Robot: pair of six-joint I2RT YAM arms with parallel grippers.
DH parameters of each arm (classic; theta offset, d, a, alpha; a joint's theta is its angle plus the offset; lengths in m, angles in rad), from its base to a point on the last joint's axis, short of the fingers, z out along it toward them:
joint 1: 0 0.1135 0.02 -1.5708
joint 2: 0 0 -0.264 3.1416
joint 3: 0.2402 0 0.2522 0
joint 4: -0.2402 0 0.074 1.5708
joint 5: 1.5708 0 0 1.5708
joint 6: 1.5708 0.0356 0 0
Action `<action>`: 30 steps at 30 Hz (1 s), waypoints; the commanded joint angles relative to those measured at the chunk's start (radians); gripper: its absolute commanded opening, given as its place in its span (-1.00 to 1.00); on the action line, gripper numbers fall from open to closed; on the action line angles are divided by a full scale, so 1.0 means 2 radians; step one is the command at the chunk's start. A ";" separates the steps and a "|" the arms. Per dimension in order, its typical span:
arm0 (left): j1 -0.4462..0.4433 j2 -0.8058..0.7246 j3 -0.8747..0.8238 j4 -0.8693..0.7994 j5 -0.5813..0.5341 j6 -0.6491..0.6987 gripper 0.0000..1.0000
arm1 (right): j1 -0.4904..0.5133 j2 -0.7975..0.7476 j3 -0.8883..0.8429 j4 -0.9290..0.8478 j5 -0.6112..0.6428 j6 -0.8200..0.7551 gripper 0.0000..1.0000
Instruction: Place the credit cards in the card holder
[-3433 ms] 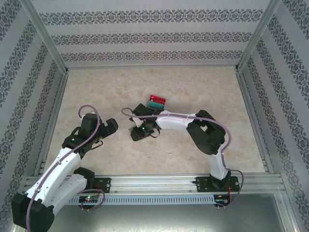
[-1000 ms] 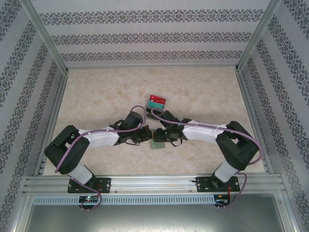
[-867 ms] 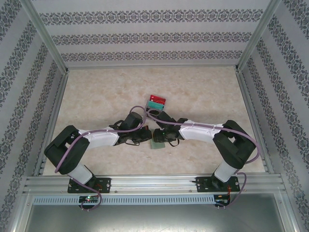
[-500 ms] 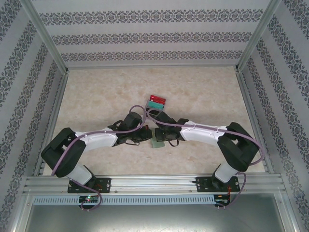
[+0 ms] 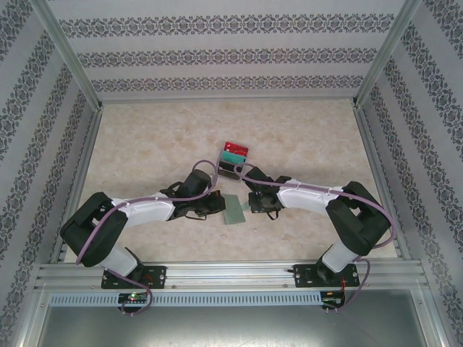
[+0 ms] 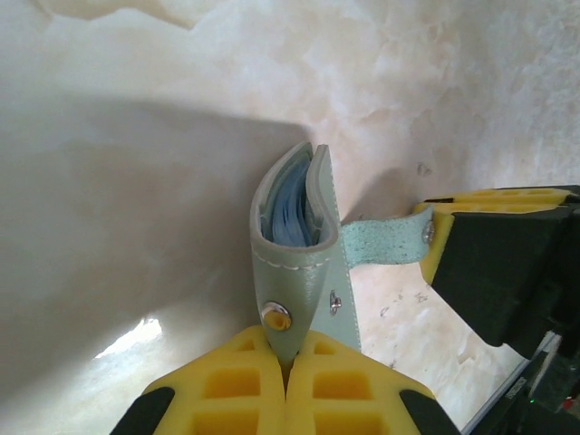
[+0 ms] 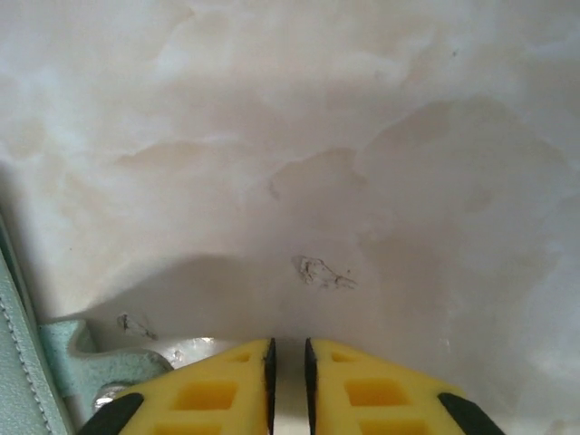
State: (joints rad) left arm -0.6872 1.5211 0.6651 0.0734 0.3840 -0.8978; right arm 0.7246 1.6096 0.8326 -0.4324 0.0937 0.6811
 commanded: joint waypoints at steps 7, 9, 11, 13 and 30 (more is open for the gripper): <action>-0.001 -0.003 0.023 -0.056 -0.013 0.037 -0.96 | 0.015 -0.040 0.032 -0.082 0.030 -0.020 -0.54; -0.001 -0.003 0.026 -0.057 -0.016 0.038 -0.97 | 0.015 -0.078 0.024 -0.059 0.016 -0.017 -0.55; -0.001 -0.001 0.029 -0.056 -0.016 0.039 -0.97 | 0.015 -0.107 0.017 -0.021 -0.025 -0.024 -0.61; -0.001 0.001 0.033 -0.055 -0.011 0.039 -0.98 | 0.018 -0.123 0.018 0.000 -0.047 -0.023 -0.65; -0.001 0.001 0.035 -0.057 -0.010 0.040 -0.98 | 0.005 0.026 0.045 0.005 -0.117 -0.037 -0.89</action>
State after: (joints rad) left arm -0.6872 1.5211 0.7132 -0.0086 0.3798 -0.8410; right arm 0.7528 1.6489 0.9241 -0.3717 -0.1947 0.6285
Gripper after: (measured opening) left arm 0.058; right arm 0.057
